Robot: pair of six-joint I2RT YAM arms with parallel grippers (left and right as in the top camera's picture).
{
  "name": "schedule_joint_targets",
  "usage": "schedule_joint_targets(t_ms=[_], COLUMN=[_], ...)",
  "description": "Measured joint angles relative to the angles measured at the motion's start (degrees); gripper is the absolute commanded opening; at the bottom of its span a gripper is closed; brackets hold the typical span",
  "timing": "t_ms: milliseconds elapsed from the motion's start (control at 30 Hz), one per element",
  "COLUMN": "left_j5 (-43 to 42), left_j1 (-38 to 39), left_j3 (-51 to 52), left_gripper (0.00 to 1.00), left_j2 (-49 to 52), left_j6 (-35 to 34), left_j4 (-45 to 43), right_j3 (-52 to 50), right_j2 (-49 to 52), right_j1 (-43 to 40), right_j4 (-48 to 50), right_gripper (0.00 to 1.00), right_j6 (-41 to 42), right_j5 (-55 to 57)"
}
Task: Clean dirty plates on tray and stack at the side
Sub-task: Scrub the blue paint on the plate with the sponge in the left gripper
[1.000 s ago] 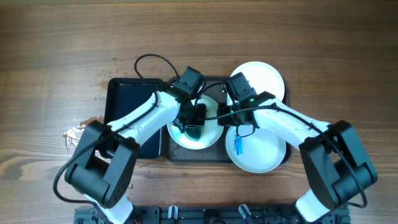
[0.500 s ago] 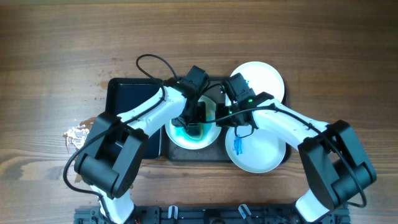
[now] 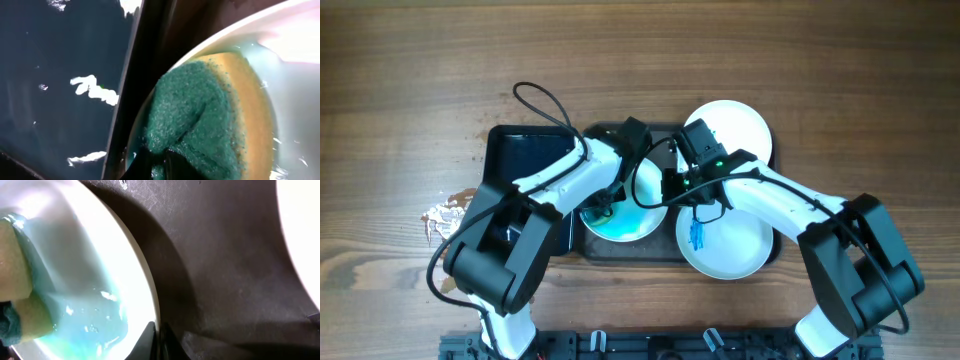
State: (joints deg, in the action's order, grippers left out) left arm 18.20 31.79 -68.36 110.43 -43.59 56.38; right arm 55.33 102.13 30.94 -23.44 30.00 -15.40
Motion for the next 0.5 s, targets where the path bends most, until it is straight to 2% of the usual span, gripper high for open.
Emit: schedule_joint_targets(t_ms=[100, 133, 300, 500], left_j5=[-0.98, -1.81, -5.07, -8.81], left_j1=[-0.02, -0.04, 0.55, 2.89], left_j3=[0.52, 1.07, 1.4, 1.55], left_gripper=[0.04, 0.04, 0.04, 0.04], left_j2=[-0.24, -0.76, -1.38, -1.38], left_j6=[4.83, 8.63, 19.15, 24.72], left_j4=[-1.97, -3.87, -12.46, -19.21], right_j3=[0.0, 0.0, 0.31, 0.31], right_j2=[0.0, 0.0, 0.0, -0.02], right_j1=[0.0, -0.09, -1.6, -2.27], right_j4=[-0.09, -0.31, -1.4, -2.16], right_gripper=[0.04, 0.04, 0.04, 0.04], right_j6=[0.0, 0.0, 0.22, 0.35], right_j5=[0.02, 0.24, 2.99, 6.12])
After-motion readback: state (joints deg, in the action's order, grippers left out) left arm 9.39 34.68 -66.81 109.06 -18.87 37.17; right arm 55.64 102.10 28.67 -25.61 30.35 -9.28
